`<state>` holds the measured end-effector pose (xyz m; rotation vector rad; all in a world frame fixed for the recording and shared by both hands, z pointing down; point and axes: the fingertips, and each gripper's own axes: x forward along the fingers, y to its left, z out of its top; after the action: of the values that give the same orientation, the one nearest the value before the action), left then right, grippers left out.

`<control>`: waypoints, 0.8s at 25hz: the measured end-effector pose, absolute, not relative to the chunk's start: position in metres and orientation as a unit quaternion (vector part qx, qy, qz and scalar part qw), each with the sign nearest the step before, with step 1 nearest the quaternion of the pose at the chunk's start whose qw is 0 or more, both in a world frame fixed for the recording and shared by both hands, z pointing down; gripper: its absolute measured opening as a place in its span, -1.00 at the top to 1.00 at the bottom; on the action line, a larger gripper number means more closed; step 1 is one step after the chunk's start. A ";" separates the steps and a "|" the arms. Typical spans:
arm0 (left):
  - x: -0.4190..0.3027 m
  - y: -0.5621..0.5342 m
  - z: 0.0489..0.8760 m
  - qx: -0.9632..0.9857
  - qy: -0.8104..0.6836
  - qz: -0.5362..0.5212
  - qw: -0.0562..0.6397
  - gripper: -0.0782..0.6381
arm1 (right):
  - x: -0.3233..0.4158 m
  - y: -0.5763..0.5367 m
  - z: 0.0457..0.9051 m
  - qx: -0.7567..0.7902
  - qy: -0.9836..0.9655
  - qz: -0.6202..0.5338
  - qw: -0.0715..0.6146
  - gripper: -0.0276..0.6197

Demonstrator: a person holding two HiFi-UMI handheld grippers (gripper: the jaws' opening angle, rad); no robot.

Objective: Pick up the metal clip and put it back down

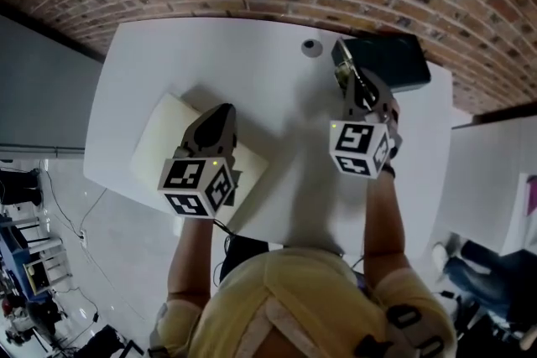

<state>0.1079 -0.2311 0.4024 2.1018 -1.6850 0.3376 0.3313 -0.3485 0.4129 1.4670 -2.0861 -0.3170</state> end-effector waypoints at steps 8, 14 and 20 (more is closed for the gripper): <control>0.068 -0.217 0.400 0.763 -0.601 0.096 0.218 0.73 | 0.292 -0.325 0.394 0.541 -0.783 -0.118 0.284 0.90; 0.020 -0.206 0.395 0.763 -0.601 0.091 0.220 0.73 | 0.243 -0.319 0.391 0.538 -0.786 -0.108 0.284 0.90; -0.048 -0.195 0.386 0.748 -0.623 0.086 0.214 0.73 | 0.172 -0.310 0.387 0.514 -0.802 -0.113 0.282 0.90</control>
<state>-0.0479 -0.1947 0.3859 2.0739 -1.7275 0.2377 0.1717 -0.3098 0.3870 1.3777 -2.1479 -0.3033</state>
